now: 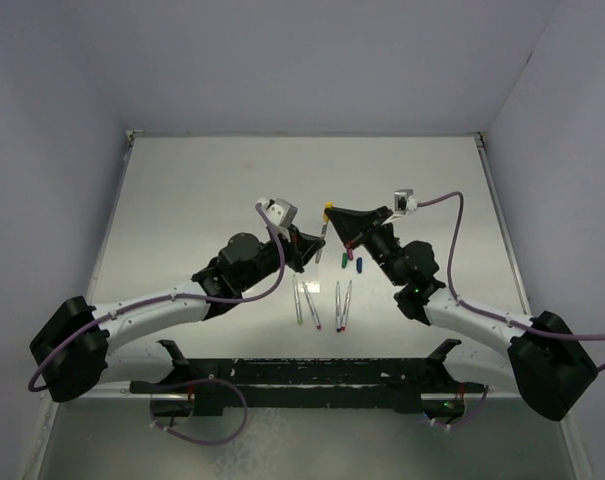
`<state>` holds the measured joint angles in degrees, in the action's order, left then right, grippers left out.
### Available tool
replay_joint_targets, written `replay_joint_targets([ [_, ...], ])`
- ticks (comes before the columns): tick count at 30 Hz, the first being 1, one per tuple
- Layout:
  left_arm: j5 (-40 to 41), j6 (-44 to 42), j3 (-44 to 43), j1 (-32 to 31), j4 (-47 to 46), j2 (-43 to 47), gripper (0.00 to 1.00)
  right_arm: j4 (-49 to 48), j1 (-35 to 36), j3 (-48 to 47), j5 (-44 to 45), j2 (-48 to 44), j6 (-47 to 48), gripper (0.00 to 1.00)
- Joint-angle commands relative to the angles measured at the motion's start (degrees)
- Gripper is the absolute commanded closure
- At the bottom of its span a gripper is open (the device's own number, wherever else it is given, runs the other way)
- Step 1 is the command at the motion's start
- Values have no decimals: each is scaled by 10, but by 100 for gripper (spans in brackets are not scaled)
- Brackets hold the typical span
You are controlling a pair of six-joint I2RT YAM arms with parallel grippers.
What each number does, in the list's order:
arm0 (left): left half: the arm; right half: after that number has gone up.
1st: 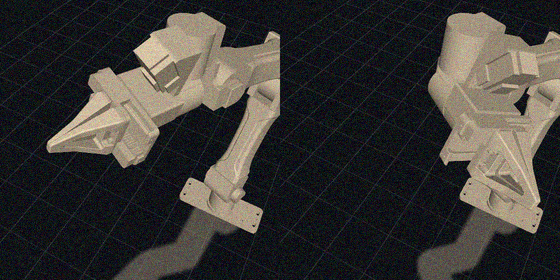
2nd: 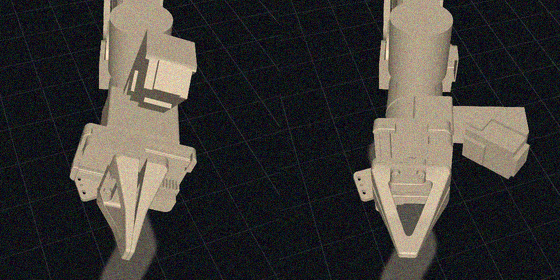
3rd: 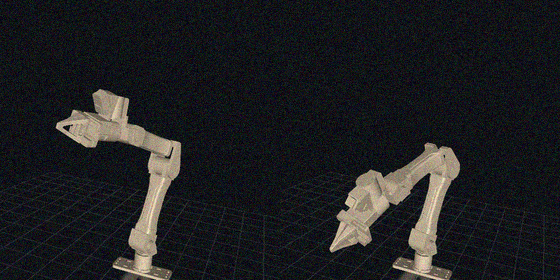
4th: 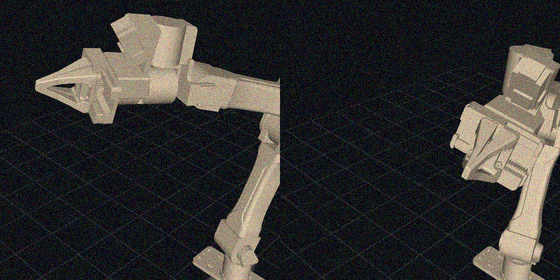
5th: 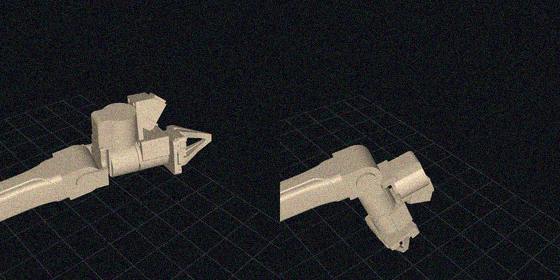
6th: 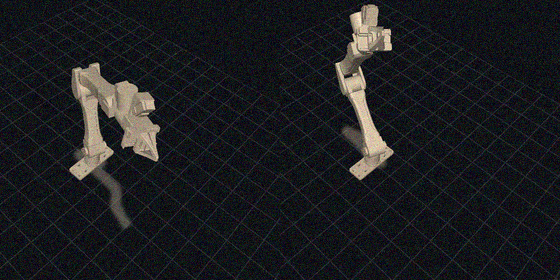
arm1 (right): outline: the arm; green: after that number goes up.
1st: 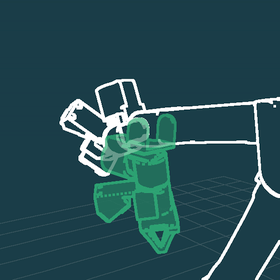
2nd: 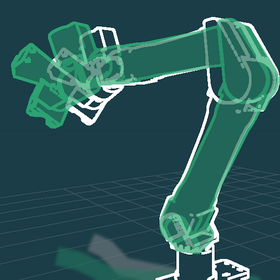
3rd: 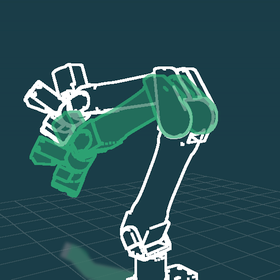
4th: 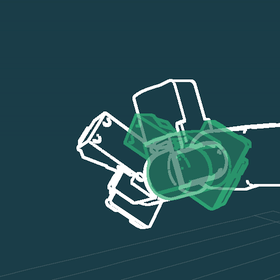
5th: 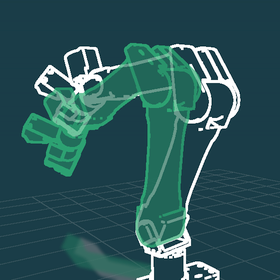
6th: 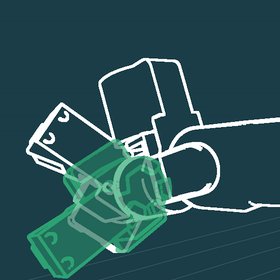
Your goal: Insert the pens into the pen caps
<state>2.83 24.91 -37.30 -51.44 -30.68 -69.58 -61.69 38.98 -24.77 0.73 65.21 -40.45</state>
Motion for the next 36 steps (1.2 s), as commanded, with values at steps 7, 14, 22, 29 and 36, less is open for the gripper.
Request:
replay_joint_targets([
  [7,34,-3,-82,40,-255,36,100,160,53,26,-98,39,15,100],
  [14,29,-15,-88,46,-243,41,100,160,58,20,-100,55,17,100],
  [22,8,-1,-52,46,-118,54,100,238,59,-67,-52,49,52,84],
  [29,45,55,52,46,-11,57,100,315,57,-193,75,40,125,61],
  [36,133,58,82,46,81,74,100,344,53,-213,146,-8,160,37],
])
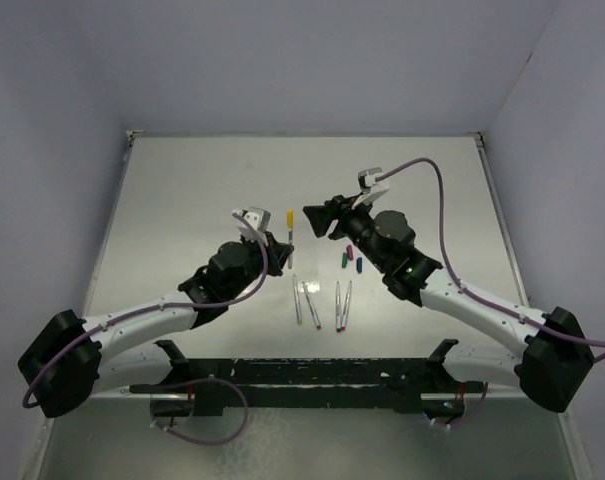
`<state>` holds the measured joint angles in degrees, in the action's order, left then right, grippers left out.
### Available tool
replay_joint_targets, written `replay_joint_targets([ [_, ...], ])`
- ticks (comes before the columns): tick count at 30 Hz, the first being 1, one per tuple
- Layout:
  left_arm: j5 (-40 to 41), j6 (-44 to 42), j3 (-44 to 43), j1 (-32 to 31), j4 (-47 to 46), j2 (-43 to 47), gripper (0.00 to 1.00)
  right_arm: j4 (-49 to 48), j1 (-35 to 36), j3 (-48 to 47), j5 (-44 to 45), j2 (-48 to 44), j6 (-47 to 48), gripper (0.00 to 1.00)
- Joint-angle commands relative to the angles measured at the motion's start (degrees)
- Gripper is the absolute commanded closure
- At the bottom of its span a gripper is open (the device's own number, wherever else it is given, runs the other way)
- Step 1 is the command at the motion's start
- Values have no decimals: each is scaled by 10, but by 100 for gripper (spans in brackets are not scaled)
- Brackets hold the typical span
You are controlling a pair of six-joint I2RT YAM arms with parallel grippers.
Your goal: Insert the pens into the pen caps
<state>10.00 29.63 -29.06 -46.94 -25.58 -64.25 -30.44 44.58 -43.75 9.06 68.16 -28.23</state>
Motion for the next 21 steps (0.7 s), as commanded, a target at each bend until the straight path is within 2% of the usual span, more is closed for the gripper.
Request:
replay_joint_targets([
  [1,73,4,-4,1,43,22,100,41,-3,-19,73,-48,40,34],
  [6,117,-23,-64,16,137,-17,100,86,-5,21,125,-102,37,20],
  [10,76,-14,-103,80,193,-71,100,147,-5,39,180,-142,26,5],
  [14,24,-5,-137,132,226,-127,100,211,-6,42,209,-173,17,3],
  [21,-1,-7,-201,155,273,-219,100,281,-6,46,244,-215,0,0],
])
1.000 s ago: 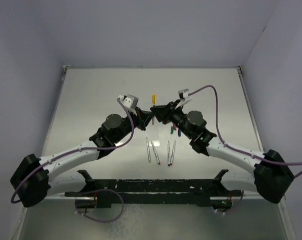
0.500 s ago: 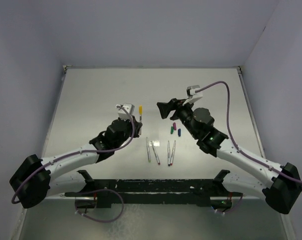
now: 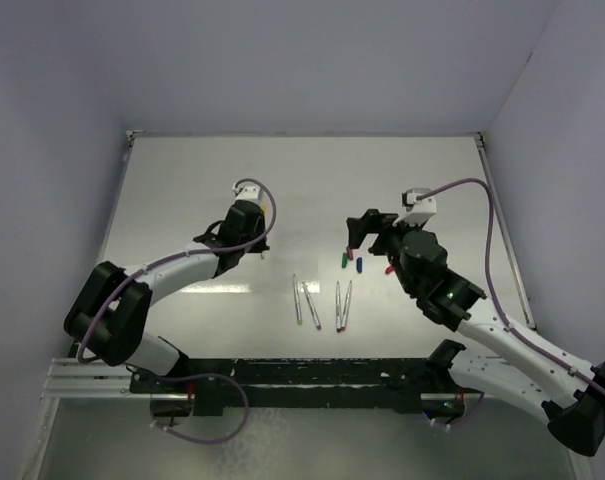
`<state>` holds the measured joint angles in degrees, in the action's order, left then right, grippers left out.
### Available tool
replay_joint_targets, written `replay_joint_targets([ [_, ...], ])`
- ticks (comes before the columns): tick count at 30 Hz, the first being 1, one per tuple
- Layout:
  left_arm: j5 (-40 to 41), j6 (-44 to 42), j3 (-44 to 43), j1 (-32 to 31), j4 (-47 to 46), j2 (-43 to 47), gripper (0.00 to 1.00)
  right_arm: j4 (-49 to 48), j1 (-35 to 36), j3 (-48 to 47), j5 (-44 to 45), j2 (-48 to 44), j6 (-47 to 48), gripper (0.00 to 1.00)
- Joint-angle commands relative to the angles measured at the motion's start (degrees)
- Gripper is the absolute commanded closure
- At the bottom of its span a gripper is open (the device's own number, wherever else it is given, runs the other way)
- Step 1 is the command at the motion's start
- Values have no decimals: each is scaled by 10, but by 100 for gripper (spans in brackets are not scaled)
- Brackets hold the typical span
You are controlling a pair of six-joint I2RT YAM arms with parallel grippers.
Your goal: Insert the pens into the pen caps
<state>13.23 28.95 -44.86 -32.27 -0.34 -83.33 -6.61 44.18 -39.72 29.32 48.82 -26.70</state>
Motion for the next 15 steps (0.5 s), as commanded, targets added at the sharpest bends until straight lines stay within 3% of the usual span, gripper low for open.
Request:
replay_joint_targets([
  [1,-36,1,-48,11,21,-37,100,45,-2,9,43,-26,-17,0],
  [15,-40,8,-114,48,26,-142,97,75,-2,38,44,-50,-46,0],
])
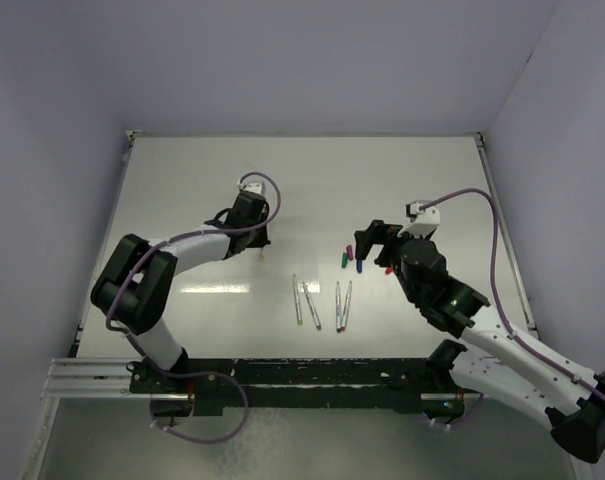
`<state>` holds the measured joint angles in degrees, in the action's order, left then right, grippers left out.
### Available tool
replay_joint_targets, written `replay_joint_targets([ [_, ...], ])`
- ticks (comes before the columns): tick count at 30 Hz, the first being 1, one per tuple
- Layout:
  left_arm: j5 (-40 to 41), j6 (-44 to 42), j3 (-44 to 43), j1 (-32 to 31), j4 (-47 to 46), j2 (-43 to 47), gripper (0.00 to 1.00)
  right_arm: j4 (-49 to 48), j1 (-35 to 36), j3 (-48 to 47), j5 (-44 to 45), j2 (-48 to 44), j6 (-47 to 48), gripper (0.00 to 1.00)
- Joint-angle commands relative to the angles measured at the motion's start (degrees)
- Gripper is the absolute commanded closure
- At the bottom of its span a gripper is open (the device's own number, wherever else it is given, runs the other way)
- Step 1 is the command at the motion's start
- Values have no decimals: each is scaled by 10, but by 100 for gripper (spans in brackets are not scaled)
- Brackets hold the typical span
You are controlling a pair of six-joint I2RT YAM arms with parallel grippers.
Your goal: Insert the pens into the pen caps
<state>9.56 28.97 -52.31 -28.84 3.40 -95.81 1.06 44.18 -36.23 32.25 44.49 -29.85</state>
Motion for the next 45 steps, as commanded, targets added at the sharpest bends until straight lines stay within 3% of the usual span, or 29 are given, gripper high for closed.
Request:
replay_joint_targets([
  [1,-4,8,-45,16,-11,-24,97,-1,-2,4,15,-6,-16,0],
  [9,3,15,-91,23,9,-73,84,3,-2,12,12,-2,-25,0],
  [17,8,15,-102,24,14,-90,78,2,-2,16,8,8,-32,0],
  [21,8,16,-104,23,16,-89,70,1,-2,20,12,9,-42,0],
  [29,2,6,-107,24,27,-38,53,-13,-2,36,9,-2,-57,0],
  [35,-31,-4,-76,22,36,36,55,-59,-2,76,11,-32,-61,0],
  [39,-33,-10,-24,-15,34,107,55,-98,-3,103,14,-52,-61,0],
  [45,12,21,43,-132,85,165,55,-142,-10,119,20,-56,-32,0],
])
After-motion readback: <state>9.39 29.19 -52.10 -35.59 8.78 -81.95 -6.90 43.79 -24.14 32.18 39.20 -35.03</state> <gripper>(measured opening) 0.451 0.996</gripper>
